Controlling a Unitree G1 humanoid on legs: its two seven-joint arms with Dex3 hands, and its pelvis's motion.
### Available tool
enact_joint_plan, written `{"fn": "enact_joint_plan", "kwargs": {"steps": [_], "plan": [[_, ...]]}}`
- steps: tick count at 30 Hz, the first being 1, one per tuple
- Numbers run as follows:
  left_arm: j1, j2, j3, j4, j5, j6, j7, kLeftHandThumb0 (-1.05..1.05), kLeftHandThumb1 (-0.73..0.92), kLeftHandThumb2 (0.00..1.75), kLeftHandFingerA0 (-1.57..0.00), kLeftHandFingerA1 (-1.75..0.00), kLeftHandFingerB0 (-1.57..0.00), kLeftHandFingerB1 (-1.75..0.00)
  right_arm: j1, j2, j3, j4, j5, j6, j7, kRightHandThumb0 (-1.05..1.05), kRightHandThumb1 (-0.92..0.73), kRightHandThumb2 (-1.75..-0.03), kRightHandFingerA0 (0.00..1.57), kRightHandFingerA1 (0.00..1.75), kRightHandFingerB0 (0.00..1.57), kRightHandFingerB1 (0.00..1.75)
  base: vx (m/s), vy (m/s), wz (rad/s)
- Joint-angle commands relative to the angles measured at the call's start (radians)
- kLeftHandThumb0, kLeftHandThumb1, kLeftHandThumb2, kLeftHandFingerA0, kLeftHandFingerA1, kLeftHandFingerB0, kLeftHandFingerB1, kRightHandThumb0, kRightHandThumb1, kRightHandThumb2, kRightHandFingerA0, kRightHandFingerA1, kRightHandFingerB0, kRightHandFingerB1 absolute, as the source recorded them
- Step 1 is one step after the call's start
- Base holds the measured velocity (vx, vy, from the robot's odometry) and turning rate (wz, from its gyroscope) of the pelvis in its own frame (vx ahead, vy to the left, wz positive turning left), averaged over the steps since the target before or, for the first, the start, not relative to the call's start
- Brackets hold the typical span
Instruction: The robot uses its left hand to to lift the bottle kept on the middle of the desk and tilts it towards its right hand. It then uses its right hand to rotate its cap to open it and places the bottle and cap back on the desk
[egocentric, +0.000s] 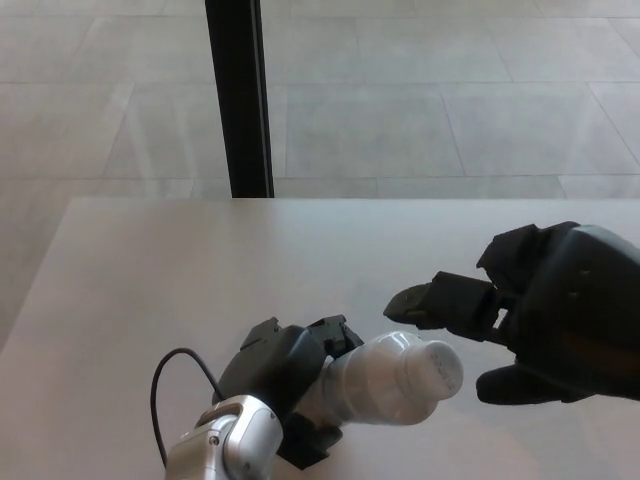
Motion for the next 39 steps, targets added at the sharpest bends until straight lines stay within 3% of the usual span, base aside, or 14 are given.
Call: {"fn": "enact_joint_plan", "kwargs": {"steps": [1,3,4,6,7,8,13,15,16,28,29,30,31,39], "plan": [[0.081,0.036,-0.009,0.075,0.000,0.071,-0.057,0.17,0.75,0.82,-0.83,-1.44,-0.63,-1.02,0.026,0.022,0.021,0.053,-0.062,0.183,0.028,-0.45,-0.55,-0.61,0.91,1.65,0.46,0.53,0.00,0.000,0.00],[0.082,0.036,-0.011,0.072,0.003,0.074,-0.058,0.17,0.74,0.85,-0.84,-1.47,-0.60,-1.01,0.026,0.023,0.026,0.062,-0.083,0.186,0.005,-0.47,-0.53,-0.59,0.92,1.71,0.47,0.54,0.00,0.000,0.00],[0.082,0.034,-0.010,0.073,0.003,0.075,-0.057,0.15,0.74,0.85,-0.80,-1.45,-0.58,-1.01,0.028,0.024,0.029,0.067,-0.083,0.189,0.001,-0.47,-0.41,-0.87,1.28,1.40,0.45,0.65,0.00,0.000,0.00],[0.080,0.030,-0.008,0.077,0.002,0.080,-0.058,0.15,0.76,0.83,-0.79,-1.42,-0.59,-0.99,0.032,0.028,0.038,0.069,-0.087,0.198,-0.010,-0.48,-0.40,-0.87,1.26,1.40,0.46,0.66,0.00,0.000,0.00],[0.079,0.032,-0.010,0.077,0.004,0.079,-0.059,0.15,0.76,0.83,-0.81,-1.43,-0.60,-0.99,0.035,0.029,0.044,0.063,-0.093,0.205,-0.016,-0.52,-0.52,-0.59,0.93,1.74,0.48,0.56,0.00,0.000,0.00],[0.079,0.030,-0.008,0.077,0.003,0.082,-0.061,0.16,0.75,0.82,-0.82,-1.44,-0.59,-0.99,0.039,0.031,0.050,0.058,-0.099,0.210,-0.021,-0.50,-0.39,-0.87,1.26,1.41,0.46,0.66,0.00,0.000,0.00],[0.076,0.032,-0.013,0.079,0.010,0.081,-0.061,0.15,0.72,0.88,-0.69,-1.53,-0.61,-1.03,0.052,0.035,0.077,0.028,-0.103,0.235,-0.025,-0.59,-0.40,-0.86,1.29,1.47,0.45,0.66,0.00,0.000,0.00],[0.077,0.031,-0.012,0.072,0.010,0.092,-0.066,0.15,0.73,0.89,-0.68,-1.55,-0.61,-1.05,0.068,0.039,0.089,0.011,-0.105,0.234,-0.042,-0.62,-0.39,-0.85,1.30,1.48,0.43,0.67,0.00,0.000,0.00],[0.077,0.029,-0.011,0.071,0.009,0.097,-0.067,0.16,0.73,0.90,-0.67,-1.56,-0.60,-1.04,0.073,0.039,0.094,-0.003,-0.105,0.243,-0.034,-0.67,-0.52,-0.57,0.89,1.75,0.41,0.61,0.00,0.000,0.00],[0.077,0.022,-0.006,0.087,0.007,0.086,-0.057,0.16,0.77,0.84,-0.81,-1.43,-0.60,-0.97,0.105,0.048,0.118,-0.104,-0.074,0.295,-0.028,-0.69,-0.52,-0.57,0.91,1.75,0.40,0.60,0.00,0.000,0.00],[0.077,0.025,-0.011,0.085,0.011,0.085,-0.058,0.15,0.77,0.83,-0.75,-1.37,-0.59,-0.94,0.103,0.049,0.114,-0.104,-0.071,0.294,-0.038,-0.66,-0.41,-0.88,1.30,1.50,0.42,0.66,0.00,0.000,0.00],[0.082,0.027,-0.011,0.086,0.011,0.069,-0.051,0.17,0.77,0.83,-0.77,-1.40,-0.60,-0.98,0.105,0.047,0.111,-0.103,-0.071,0.294,-0.043,-0.61,-0.41,-0.88,1.29,1.46,0.44,0.67,0.00,0.000,0.00],[0.081,0.029,-0.012,0.087,0.011,0.069,-0.054,0.16,0.77,0.82,-0.76,-1.38,-0.58,-0.95,0.103,0.045,0.109,-0.094,-0.065,0.288,-0.051,-0.62,-0.54,-0.62,0.93,1.75,0.46,0.60,0.00,0.000,0.00],[0.080,0.026,-0.009,0.086,0.012,0.080,-0.063,0.16,0.75,0.83,-0.81,-1.43,-0.61,-0.99,0.111,0.036,0.093,-0.059,-0.073,0.296,-0.095,-0.38,-0.63,-0.62,1.06,1.49,0.54,0.56,0.00,0.000,0.00]]}}
